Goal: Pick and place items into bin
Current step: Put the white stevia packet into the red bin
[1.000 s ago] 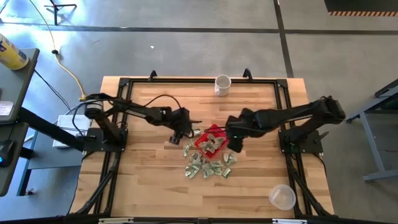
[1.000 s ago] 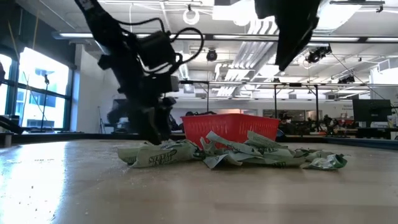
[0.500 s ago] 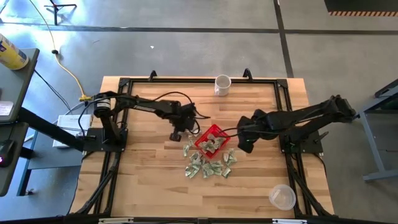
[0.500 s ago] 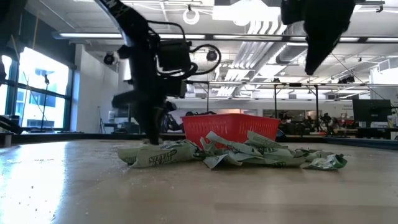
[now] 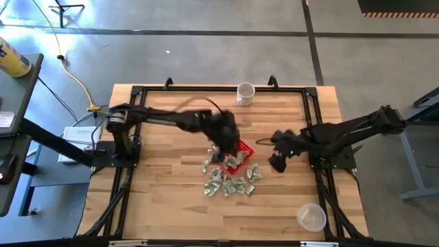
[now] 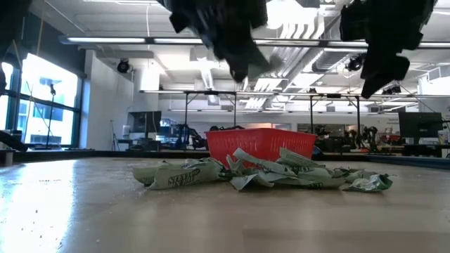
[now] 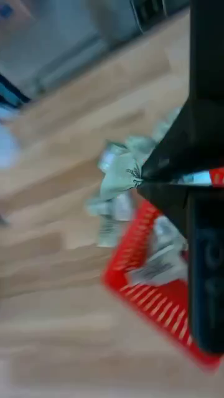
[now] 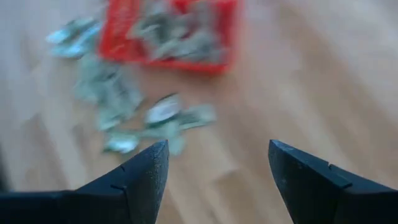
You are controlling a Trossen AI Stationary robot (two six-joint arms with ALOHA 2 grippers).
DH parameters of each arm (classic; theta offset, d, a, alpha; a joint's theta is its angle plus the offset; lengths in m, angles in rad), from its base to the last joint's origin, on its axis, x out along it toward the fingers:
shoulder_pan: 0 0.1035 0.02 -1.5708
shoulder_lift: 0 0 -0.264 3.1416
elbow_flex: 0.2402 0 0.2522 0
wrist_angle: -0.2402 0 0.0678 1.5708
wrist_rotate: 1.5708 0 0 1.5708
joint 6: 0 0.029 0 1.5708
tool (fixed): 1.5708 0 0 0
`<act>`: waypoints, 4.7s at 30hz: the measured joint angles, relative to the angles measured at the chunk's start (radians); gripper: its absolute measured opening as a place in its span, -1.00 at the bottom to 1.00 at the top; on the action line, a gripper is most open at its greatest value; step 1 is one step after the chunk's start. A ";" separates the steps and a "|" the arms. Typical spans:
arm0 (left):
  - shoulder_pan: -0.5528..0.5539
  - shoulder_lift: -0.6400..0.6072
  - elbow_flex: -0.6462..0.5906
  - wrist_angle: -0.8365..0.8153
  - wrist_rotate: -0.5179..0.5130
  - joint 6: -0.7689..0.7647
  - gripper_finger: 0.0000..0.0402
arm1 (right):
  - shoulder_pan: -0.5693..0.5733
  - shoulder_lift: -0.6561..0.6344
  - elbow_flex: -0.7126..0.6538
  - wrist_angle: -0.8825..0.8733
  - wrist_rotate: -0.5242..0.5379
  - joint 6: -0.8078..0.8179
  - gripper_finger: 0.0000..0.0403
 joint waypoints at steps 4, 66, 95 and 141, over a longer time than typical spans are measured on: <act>-0.055 0.044 0.000 -0.022 -0.242 0.007 -0.31 | 0.086 0.062 -0.088 0.178 -0.008 -0.076 0.32; -0.176 -0.182 -0.209 -0.424 -0.346 -0.173 -0.51 | -0.187 0.371 0.121 0.315 -0.141 -0.461 -0.82; -0.242 -0.082 -0.415 -0.125 -0.584 -1.297 0.45 | -0.226 0.453 0.307 -0.157 0.262 -0.559 0.66; -0.053 0.008 0.135 -0.364 -0.435 -0.367 -0.08 | -0.018 0.191 0.058 -0.167 0.167 -0.155 0.55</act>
